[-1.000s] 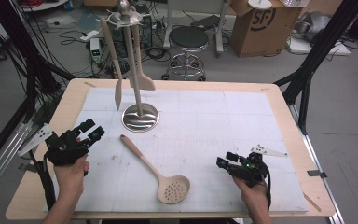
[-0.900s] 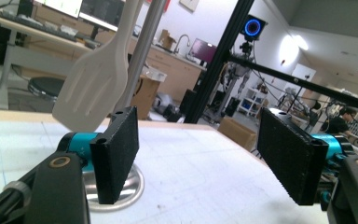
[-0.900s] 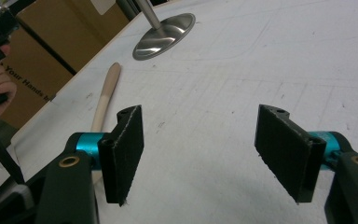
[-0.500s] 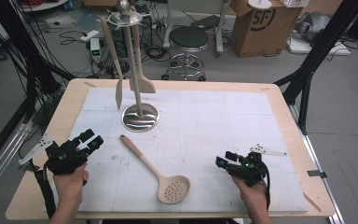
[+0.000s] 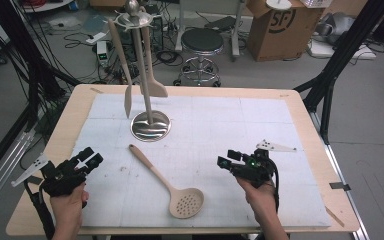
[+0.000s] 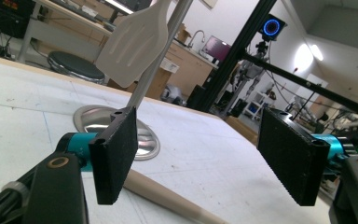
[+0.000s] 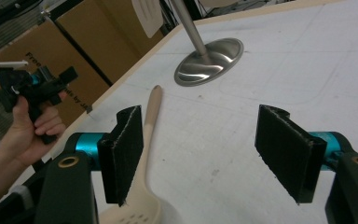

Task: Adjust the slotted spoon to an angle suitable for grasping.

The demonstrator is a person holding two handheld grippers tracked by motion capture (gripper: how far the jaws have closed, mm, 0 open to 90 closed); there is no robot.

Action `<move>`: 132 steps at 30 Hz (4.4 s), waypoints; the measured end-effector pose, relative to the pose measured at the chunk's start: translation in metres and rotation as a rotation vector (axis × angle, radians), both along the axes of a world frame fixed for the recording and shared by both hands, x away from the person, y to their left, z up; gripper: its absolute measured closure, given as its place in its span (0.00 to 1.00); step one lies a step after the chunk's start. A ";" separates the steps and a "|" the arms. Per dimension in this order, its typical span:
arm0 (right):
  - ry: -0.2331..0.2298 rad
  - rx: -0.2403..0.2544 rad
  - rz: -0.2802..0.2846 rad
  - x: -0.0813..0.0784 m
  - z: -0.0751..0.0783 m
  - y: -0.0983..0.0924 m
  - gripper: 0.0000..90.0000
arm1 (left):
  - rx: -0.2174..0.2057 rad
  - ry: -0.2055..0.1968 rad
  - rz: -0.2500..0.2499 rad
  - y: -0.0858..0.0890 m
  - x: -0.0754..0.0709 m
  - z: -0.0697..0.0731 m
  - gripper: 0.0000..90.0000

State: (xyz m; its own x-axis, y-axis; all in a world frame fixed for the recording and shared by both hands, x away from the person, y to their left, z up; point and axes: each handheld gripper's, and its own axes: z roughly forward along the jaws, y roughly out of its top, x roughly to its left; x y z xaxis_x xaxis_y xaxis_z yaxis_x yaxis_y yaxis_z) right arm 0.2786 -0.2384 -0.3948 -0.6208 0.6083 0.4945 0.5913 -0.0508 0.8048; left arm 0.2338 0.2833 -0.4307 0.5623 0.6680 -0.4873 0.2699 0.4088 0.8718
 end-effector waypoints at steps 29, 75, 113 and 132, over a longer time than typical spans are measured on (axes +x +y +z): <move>0.194 -0.067 0.174 0.040 0.002 0.079 0.42 | 0.056 0.006 0.006 -0.004 0.001 -0.004 0.33; 0.454 -0.257 0.446 0.066 -0.021 0.196 0.78 | 0.055 0.011 -0.028 -0.008 0.004 -0.006 0.33; 0.467 -0.544 0.383 0.082 -0.039 0.246 1.00 | 0.051 0.011 -0.025 -0.007 0.003 -0.006 0.33; 0.463 -0.468 0.371 0.076 -0.021 0.217 0.80 | 0.054 0.016 -0.037 -0.008 0.004 -0.007 0.33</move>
State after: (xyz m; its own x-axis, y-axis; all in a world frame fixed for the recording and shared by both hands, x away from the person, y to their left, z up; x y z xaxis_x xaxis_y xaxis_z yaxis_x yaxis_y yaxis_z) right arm 0.3543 -0.0217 -0.4159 -0.6173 0.6106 0.4961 0.7862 0.5033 0.3586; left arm 0.2380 0.2750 -0.4376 0.5794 0.6725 -0.4604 0.2978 0.3511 0.8877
